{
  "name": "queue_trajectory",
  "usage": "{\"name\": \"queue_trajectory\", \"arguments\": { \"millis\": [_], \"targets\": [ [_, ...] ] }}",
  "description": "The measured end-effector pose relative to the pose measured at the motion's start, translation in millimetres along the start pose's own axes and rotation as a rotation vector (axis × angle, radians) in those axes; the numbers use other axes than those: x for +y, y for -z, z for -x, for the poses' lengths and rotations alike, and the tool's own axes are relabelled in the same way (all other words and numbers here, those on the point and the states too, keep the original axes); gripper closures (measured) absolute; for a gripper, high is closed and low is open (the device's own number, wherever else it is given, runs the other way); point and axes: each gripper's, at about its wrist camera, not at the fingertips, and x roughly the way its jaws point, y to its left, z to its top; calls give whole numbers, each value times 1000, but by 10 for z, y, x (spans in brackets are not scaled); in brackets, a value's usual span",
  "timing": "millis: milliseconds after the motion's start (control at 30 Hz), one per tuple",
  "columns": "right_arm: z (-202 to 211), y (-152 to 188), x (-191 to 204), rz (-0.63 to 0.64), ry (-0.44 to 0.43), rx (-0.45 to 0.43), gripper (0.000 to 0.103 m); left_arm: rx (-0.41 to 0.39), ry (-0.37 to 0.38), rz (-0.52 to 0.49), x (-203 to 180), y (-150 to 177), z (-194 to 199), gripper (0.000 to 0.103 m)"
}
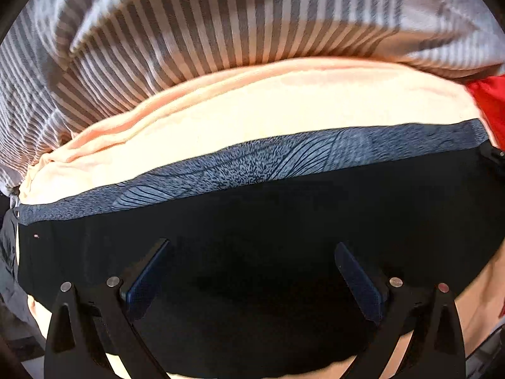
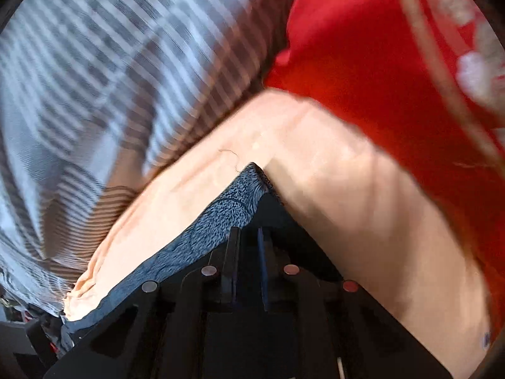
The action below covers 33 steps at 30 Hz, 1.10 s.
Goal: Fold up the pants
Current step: 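Grasp the grey-striped folded edge with the left tool while the right tool grasps it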
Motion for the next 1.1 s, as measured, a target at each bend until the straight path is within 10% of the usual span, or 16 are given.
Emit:
{"name": "queue_trajectory", "arguments": {
  "millis": [367, 700, 1100],
  "targets": [
    [21, -168, 0, -13, -58, 25, 91, 13, 16, 33, 47, -133, -57, 1],
    [590, 380, -367, 49, 10, 38, 68, 38, 16, -61, -58, 68, -11, 1],
    [652, 677, -701, -153, -243, 116, 44, 26, 43, -37, 118, 175, 193, 1]
  ]
}}
